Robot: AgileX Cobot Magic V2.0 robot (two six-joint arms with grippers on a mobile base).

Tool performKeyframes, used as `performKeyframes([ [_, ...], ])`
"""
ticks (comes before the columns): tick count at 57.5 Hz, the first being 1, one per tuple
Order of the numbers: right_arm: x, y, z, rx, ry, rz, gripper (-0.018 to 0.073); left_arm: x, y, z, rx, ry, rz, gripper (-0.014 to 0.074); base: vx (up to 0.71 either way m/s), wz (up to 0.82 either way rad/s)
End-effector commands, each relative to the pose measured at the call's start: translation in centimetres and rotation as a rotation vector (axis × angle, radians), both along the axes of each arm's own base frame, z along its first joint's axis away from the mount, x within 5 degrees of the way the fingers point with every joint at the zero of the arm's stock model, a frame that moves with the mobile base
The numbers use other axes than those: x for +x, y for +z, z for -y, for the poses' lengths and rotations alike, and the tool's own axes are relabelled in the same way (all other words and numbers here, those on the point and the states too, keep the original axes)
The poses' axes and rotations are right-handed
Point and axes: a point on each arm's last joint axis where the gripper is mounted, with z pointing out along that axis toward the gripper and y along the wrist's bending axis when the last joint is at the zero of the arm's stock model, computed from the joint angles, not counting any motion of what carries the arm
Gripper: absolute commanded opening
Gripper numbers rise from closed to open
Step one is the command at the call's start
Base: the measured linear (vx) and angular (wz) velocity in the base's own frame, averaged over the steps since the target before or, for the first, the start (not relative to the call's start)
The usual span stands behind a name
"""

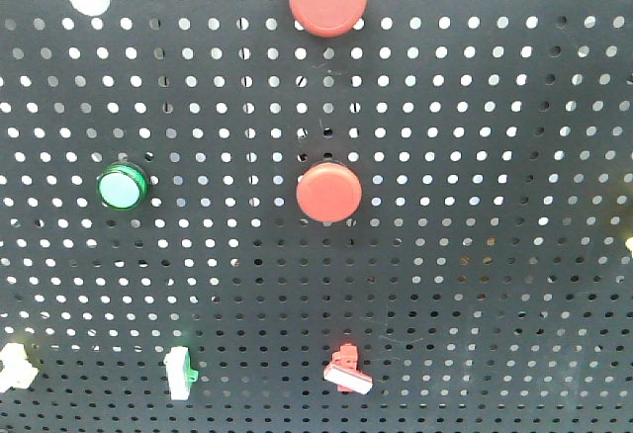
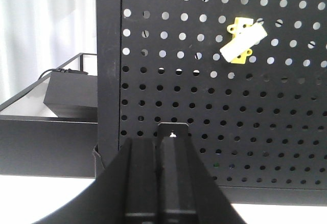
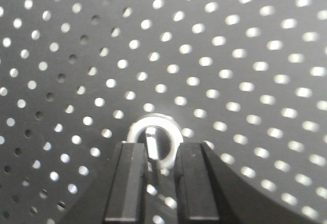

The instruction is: Rotate knob clockwise with right arm

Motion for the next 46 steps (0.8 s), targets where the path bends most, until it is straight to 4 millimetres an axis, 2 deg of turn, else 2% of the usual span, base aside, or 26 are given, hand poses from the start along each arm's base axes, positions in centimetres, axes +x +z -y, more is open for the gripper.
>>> performKeyframes([
  [1, 0.0, 1.3, -0.2, 0.004, 0.016, 0.1, 0.0253, 0.0, 0.3, -0.1, -0.02, 0.011, 0.068, -0.0006, 0.0, 0.0],
  [14, 0.9, 1.1, -0.5, -0.028, 0.003, 0.091, 0.0253, 0.0, 0.3, -0.1, -0.02, 0.011, 0.068, -0.0006, 0.0, 0.0],
  [46, 1.5, 1.0, -0.2, -0.048, -0.052, 0.092, 0.0235, 0.0, 0.3, -0.1, -0.02, 0.011, 0.068, -0.0006, 0.0, 0.0],
])
